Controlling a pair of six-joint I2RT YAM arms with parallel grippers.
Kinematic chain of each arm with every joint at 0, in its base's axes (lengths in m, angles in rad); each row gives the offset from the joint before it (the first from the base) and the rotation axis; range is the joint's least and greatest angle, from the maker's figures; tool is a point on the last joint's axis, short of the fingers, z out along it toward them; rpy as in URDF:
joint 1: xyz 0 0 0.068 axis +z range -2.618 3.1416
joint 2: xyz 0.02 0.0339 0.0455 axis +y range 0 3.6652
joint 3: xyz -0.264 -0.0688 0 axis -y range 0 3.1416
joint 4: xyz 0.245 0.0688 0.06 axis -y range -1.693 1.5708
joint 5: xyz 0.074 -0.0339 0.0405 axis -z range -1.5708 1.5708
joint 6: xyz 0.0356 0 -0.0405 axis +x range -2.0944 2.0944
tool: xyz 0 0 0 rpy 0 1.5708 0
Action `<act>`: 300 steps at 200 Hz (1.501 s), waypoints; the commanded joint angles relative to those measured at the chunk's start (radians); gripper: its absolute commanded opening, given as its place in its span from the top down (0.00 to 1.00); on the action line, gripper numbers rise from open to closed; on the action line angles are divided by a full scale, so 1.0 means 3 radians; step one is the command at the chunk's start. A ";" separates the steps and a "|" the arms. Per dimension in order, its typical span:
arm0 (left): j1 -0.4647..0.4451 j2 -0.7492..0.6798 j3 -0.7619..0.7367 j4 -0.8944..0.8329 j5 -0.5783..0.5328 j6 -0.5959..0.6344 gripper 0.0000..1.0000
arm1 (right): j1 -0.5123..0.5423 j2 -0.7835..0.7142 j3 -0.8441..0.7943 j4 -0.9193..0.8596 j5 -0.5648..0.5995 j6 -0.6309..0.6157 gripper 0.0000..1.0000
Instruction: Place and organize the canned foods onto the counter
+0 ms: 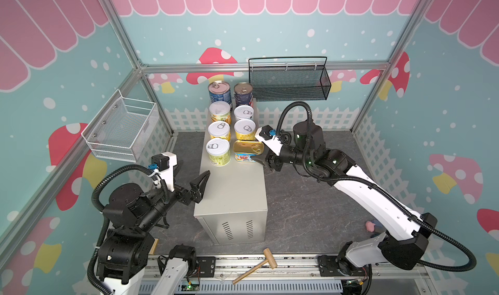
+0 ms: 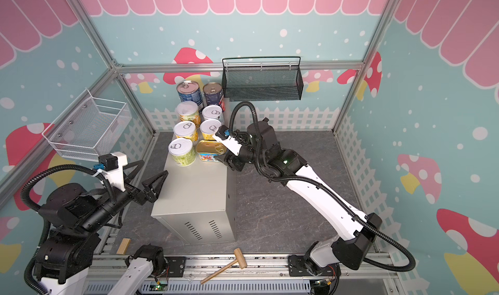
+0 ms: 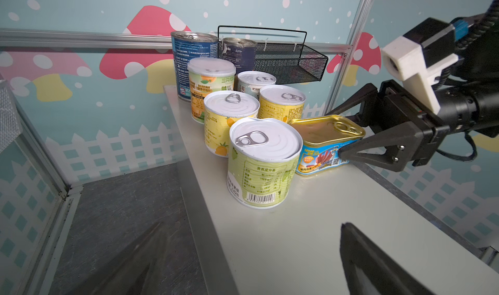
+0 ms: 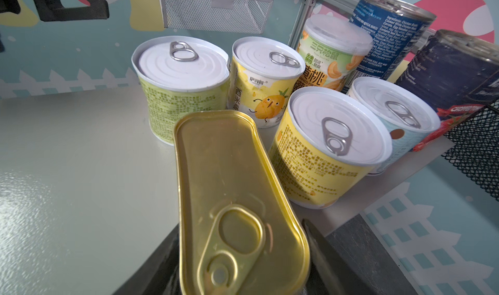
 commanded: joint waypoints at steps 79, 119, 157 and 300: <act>-0.0016 0.0015 -0.0015 0.0023 0.0037 0.0058 0.00 | 0.0002 0.0024 0.0015 0.0014 0.0224 -0.0132 0.26; -0.0010 0.0012 -0.0026 0.0035 0.0046 0.0049 0.00 | -0.0002 -0.0046 -0.0065 0.0021 0.0270 -0.0114 0.25; -0.0013 0.0002 -0.0026 0.0037 0.0042 0.0042 0.00 | -0.0002 -0.0052 -0.0076 0.0031 0.0242 -0.0111 0.25; -0.0012 -0.0011 -0.0045 0.0037 0.0033 0.0042 0.00 | -0.0004 -0.0115 -0.0136 0.0065 0.0121 -0.0089 0.28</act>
